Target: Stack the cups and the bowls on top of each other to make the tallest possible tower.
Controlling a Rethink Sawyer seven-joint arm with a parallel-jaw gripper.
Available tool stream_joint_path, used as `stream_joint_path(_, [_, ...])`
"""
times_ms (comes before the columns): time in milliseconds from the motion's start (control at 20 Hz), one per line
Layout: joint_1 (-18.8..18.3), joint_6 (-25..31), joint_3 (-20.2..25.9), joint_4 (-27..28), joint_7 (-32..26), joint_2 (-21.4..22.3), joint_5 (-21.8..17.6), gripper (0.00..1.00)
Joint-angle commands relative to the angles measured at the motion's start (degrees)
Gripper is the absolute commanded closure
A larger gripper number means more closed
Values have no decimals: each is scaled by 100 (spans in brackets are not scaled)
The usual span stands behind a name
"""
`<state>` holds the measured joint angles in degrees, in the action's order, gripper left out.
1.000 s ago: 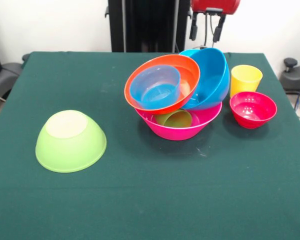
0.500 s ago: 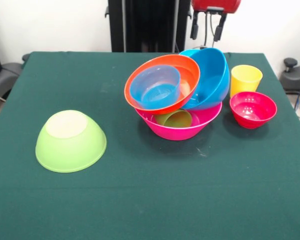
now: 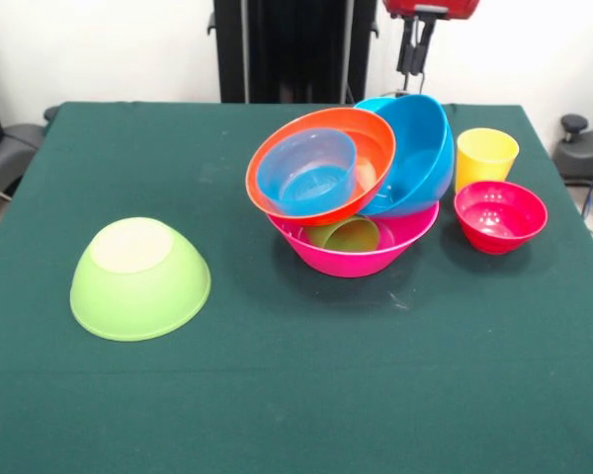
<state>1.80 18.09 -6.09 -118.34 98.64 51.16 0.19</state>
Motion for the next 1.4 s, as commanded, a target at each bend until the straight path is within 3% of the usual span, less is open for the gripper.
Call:
stream_joint_path(50, [67, -31, 241, -103, 777, -101, -110, 100])
stream_joint_path(650, [-34, 64, 275, -121, 752, -191, -66, 100])
stream_joint_path(700, [13, 77, 214, -108, 785, -211, -78, 0])
stream_joint_path(1400, [-59, 0, 317, -43, 742, -315, -53, 0])
